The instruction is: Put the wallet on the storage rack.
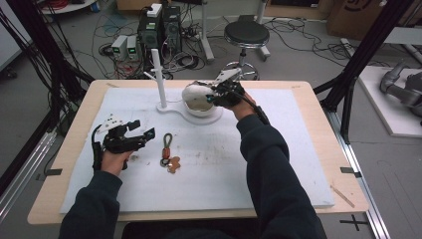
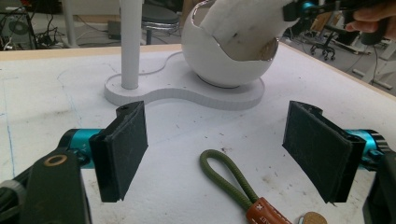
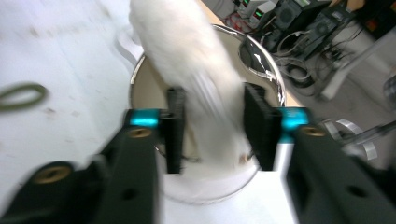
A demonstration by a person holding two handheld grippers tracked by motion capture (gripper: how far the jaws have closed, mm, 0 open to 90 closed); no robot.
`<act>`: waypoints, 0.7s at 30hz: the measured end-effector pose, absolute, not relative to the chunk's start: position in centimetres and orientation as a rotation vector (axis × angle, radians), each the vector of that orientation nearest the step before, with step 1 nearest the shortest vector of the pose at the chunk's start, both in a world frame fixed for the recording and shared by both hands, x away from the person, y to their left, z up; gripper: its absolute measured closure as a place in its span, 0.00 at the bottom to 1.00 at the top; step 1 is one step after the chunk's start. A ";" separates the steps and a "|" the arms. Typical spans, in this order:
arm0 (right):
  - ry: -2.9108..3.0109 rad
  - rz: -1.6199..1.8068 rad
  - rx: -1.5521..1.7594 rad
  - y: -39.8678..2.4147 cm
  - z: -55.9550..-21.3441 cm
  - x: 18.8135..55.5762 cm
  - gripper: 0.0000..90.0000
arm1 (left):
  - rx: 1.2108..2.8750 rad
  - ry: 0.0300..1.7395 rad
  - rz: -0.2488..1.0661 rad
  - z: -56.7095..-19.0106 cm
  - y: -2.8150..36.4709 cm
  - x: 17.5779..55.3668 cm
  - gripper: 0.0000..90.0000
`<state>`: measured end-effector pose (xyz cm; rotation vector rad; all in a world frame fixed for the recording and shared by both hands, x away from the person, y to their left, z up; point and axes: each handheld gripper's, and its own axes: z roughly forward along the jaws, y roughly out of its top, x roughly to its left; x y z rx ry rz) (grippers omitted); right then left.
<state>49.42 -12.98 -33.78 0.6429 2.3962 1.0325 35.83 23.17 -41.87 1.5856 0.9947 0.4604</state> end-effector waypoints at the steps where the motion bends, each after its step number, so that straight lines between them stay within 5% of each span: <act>1: 2.398 1.081 0.684 -13.6 -33.7 49.3 0.60 | 1.585 0.994 0.458 -41.9 23.2 35.8 0.24; 13: 2.235 1.216 0.980 -23.4 -33.9 44.7 0.34 | 1.597 0.985 0.445 -42.0 22.7 35.7 0.24; 21: 2.148 1.234 1.019 -28.6 -36.7 39.4 0.30 | 1.592 0.987 0.452 -41.9 22.7 35.6 0.24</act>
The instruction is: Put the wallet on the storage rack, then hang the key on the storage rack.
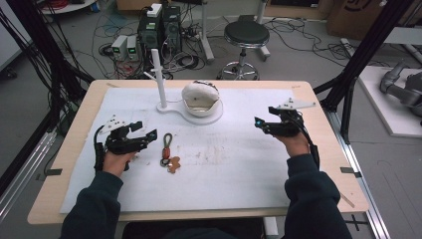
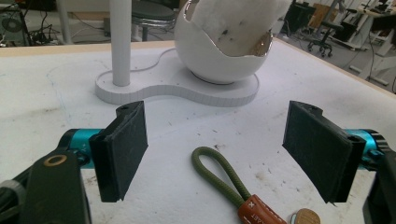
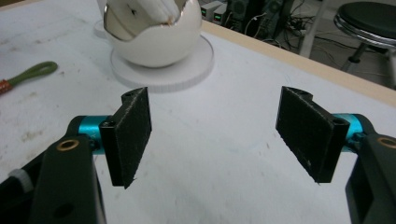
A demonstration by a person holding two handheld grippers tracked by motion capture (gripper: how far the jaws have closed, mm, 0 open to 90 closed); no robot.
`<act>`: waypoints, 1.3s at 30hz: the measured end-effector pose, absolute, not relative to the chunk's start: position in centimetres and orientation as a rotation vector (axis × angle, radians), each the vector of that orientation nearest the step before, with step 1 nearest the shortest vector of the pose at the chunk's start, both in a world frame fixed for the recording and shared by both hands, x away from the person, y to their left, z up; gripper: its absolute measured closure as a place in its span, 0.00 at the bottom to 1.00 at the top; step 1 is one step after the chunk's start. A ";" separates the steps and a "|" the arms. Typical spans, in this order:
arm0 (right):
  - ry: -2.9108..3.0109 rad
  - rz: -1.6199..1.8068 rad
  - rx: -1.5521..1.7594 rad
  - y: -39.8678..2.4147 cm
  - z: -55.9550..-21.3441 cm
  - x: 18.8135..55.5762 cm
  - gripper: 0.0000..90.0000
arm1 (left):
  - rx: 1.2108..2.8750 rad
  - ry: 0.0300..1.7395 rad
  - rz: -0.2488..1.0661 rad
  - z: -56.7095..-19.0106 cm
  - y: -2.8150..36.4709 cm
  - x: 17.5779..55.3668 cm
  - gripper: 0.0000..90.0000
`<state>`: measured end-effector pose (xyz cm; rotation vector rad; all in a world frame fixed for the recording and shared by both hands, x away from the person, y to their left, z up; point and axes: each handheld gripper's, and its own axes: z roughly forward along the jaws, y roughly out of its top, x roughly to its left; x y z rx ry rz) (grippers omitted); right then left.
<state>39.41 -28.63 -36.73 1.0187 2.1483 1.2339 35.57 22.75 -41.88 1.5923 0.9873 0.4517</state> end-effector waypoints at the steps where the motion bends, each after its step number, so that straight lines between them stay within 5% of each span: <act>1: 2.143 1.230 1.022 -29.0 -37.1 38.9 0.30 | 1.589 0.990 0.453 -41.9 22.8 35.6 0.24; 9: 2.142 1.197 1.091 -30.5 -39.8 36.8 0.30 | 1.587 0.968 0.438 -41.7 22.6 35.4 0.24; 27: 2.103 1.191 1.106 -30.8 -40.0 36.4 0.30 | 1.602 0.997 0.400 -42.1 22.1 35.5 0.24; 36: 2.106 1.175 1.114 -30.9 -40.4 36.0 0.30 | 1.786 1.028 0.346 -43.2 19.9 35.7 0.25; 39: 2.130 1.153 1.089 -30.6 -40.6 36.1 0.30 | 1.834 1.079 0.314 -43.7 19.1 35.5 0.34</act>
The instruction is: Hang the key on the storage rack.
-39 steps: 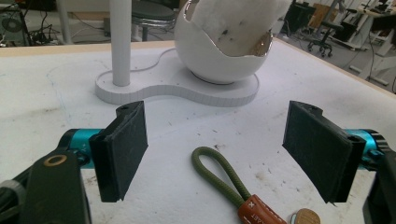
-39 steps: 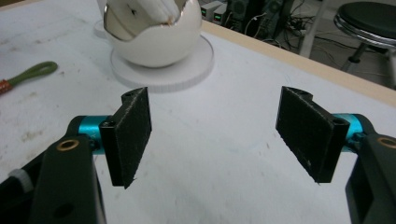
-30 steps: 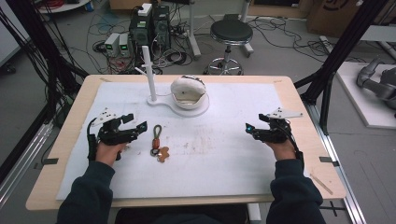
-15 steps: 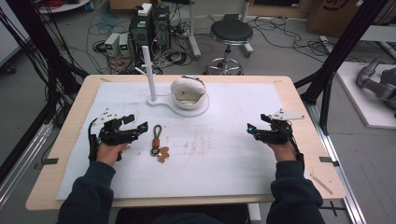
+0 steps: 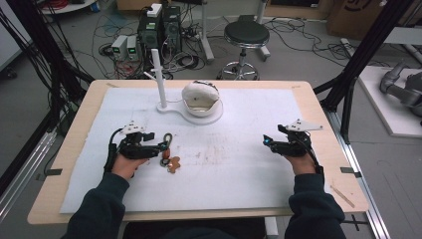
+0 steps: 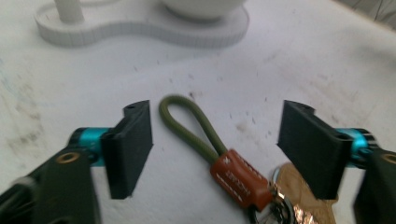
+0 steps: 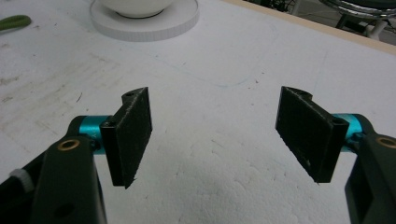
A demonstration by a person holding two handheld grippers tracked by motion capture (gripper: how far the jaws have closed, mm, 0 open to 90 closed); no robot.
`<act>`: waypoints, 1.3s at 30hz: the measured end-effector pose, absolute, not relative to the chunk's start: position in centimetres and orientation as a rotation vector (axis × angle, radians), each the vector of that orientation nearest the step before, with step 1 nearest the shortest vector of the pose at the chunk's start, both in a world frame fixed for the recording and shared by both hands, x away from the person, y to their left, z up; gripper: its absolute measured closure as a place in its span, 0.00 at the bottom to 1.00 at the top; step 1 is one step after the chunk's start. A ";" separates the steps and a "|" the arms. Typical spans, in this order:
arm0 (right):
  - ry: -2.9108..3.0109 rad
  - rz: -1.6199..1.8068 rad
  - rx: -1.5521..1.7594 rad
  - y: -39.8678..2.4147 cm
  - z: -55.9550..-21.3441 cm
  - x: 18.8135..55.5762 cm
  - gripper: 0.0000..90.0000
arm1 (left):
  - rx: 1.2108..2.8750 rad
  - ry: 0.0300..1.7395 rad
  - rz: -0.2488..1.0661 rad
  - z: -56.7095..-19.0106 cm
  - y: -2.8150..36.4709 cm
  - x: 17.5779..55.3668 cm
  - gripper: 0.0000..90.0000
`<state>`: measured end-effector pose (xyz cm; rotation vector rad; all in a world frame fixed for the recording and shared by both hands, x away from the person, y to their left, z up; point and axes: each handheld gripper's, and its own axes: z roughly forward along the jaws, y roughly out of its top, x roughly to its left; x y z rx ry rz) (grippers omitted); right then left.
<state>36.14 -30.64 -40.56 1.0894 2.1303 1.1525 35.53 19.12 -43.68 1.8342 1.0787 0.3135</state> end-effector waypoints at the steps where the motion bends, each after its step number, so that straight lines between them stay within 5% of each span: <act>1: 2.136 1.143 1.080 -30.5 -40.6 36.2 0.30 | 1.849 1.095 0.309 -43.8 18.9 35.4 0.36; 15: 2.151 1.136 1.064 -30.5 -40.8 36.2 0.31 | 2.032 1.207 0.539 -44.8 14.2 34.7 0.49; 20: 2.145 1.135 1.060 -30.5 -40.7 36.1 0.31 | 2.050 1.177 0.514 -44.6 13.8 34.5 0.73; 27: 2.145 1.135 1.057 -30.6 -40.7 36.1 0.31 | 1.901 1.228 0.379 -44.3 15.3 35.1 0.79; 39: 2.138 1.147 1.062 -30.7 -40.7 36.1 0.31 | 1.594 1.085 0.430 -40.5 19.8 34.6 0.80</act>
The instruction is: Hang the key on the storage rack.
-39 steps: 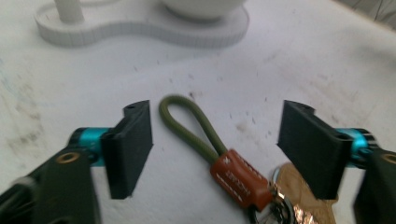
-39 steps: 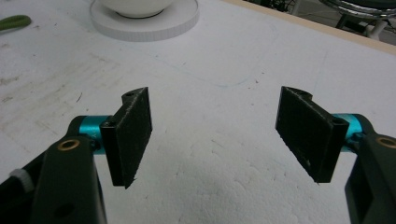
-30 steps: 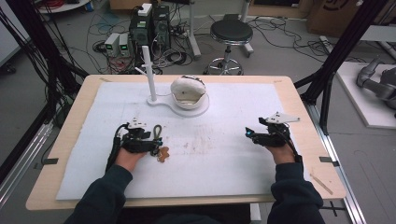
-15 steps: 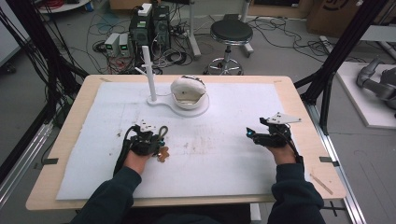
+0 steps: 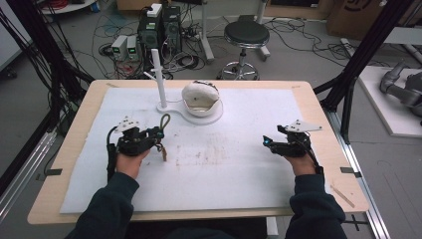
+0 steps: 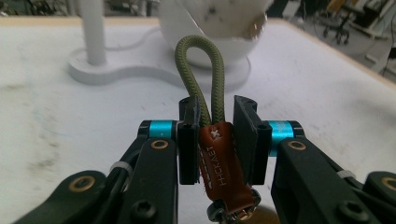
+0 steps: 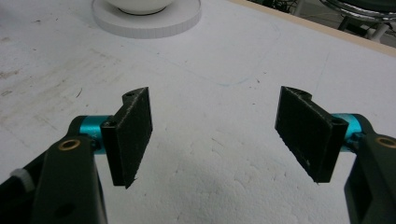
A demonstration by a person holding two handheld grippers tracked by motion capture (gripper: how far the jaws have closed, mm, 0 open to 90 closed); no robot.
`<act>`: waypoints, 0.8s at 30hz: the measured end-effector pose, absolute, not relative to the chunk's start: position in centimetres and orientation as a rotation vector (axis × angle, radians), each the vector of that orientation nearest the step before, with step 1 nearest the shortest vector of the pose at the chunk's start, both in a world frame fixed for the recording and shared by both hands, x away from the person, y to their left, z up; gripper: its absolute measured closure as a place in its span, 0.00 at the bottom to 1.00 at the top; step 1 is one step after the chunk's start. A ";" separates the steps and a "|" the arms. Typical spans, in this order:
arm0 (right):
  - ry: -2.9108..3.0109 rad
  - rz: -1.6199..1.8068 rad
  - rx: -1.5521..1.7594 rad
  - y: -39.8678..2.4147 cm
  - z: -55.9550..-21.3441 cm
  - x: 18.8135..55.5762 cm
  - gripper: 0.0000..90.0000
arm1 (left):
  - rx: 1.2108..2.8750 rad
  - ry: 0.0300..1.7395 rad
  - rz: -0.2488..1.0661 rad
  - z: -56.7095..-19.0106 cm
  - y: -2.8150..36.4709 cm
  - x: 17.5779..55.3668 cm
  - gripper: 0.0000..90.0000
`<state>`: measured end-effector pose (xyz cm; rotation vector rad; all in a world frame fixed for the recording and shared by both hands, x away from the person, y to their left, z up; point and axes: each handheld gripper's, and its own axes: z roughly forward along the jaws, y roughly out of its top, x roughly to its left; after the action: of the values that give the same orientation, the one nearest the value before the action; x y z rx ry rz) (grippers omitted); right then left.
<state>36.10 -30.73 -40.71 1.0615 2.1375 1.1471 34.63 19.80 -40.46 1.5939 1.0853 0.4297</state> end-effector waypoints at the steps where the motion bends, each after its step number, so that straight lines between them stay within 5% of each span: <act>1: 2.134 1.148 1.062 -30.7 -40.7 36.1 0.31 | 1.568 1.085 0.437 -40.2 20.2 34.6 0.80; 10: 2.115 1.169 1.066 -30.7 -40.6 36.0 0.31 | 1.388 1.052 0.481 -37.4 23.0 35.2 0.80; 24: 2.116 1.178 1.070 -30.7 -40.6 36.1 0.31 | 1.376 0.990 0.526 -32.3 22.2 39.7 0.80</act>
<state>36.06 -30.67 -40.58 1.0705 2.1158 1.1777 39.69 22.22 -32.33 1.3764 0.9904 0.5257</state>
